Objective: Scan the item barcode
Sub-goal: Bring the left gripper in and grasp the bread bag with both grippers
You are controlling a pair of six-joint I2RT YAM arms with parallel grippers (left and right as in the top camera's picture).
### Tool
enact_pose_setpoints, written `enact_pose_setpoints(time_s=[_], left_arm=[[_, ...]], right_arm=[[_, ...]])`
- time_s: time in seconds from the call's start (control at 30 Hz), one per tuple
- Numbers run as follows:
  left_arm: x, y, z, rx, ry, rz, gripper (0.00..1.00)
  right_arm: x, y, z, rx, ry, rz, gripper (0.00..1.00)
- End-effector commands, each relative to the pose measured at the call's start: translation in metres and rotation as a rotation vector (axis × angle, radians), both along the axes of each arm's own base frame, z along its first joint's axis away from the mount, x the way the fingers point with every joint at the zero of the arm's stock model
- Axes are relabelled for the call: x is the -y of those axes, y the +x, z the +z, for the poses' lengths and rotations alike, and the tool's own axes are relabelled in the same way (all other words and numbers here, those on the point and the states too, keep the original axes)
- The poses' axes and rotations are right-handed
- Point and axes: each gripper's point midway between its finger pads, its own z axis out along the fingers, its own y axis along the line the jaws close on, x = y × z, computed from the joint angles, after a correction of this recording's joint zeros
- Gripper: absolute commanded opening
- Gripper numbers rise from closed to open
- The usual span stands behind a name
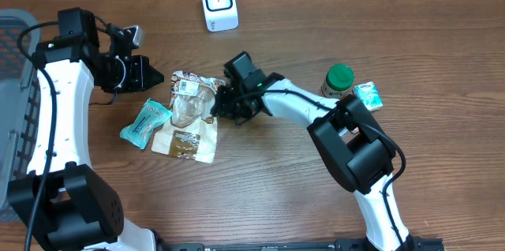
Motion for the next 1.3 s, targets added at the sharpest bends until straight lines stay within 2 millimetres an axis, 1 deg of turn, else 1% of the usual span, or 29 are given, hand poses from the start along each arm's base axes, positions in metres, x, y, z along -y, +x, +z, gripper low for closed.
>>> enact_pose_setpoints(time_s=[0.0,0.07,0.17,0.23,0.33,0.37,0.47,0.53,0.67,0.77,0.87,1.0,1.13,1.17,1.27], left_arm=[[0.015,-0.001,-0.005,-0.011,0.006,-0.026,0.04],[0.023,-0.001,-0.011,-0.018,0.013,-0.031,0.04],[0.036,-0.002,-0.022,-0.044,0.003,-0.015,0.04],[0.046,-0.006,-0.034,-0.076,-0.013,0.003,0.04],[0.069,-0.014,-0.057,-0.112,-0.036,0.005,0.04],[0.087,-0.018,-0.074,-0.120,-0.047,0.002,0.04],[0.115,-0.022,-0.093,-0.109,-0.068,-0.003,0.04],[0.131,-0.021,-0.100,-0.095,-0.079,-0.012,0.04],[0.148,-0.013,-0.113,-0.095,-0.090,0.000,0.04],[0.147,-0.015,-0.135,-0.151,-0.078,0.017,0.04],[0.142,-0.019,-0.157,-0.214,-0.073,0.032,0.04],[0.136,-0.014,-0.168,-0.226,-0.092,0.027,0.04],[0.119,-0.009,-0.177,-0.205,-0.001,0.046,0.04],[0.115,-0.009,-0.179,-0.203,0.025,0.055,0.04],[0.110,-0.009,-0.182,-0.200,0.060,0.064,0.04]], right_arm=[[0.031,0.010,-0.017,-0.003,0.011,0.079,0.04],[0.041,0.015,-0.009,0.013,0.032,0.124,0.04],[0.068,0.022,-0.004,0.020,0.007,0.171,0.04],[0.084,0.025,-0.002,-0.001,-0.013,0.173,0.04],[0.102,0.025,-0.005,-0.029,-0.029,0.162,0.04],[0.109,0.025,-0.008,-0.038,-0.051,0.157,0.04],[0.112,0.025,-0.010,-0.038,-0.073,0.153,0.04],[0.111,0.024,-0.010,-0.039,-0.077,0.156,0.04],[0.111,0.023,-0.011,-0.043,-0.079,0.157,0.04],[0.112,0.023,-0.011,-0.045,-0.084,0.156,0.04],[0.114,0.022,-0.012,-0.048,-0.096,0.154,0.04],[0.115,0.022,-0.013,-0.050,-0.103,0.152,0.04],[0.116,0.021,-0.013,-0.053,-0.104,0.153,0.04],[0.116,0.021,-0.013,-0.055,-0.105,0.153,0.08],[0.113,0.019,-0.011,-0.064,-0.081,0.157,0.25]])
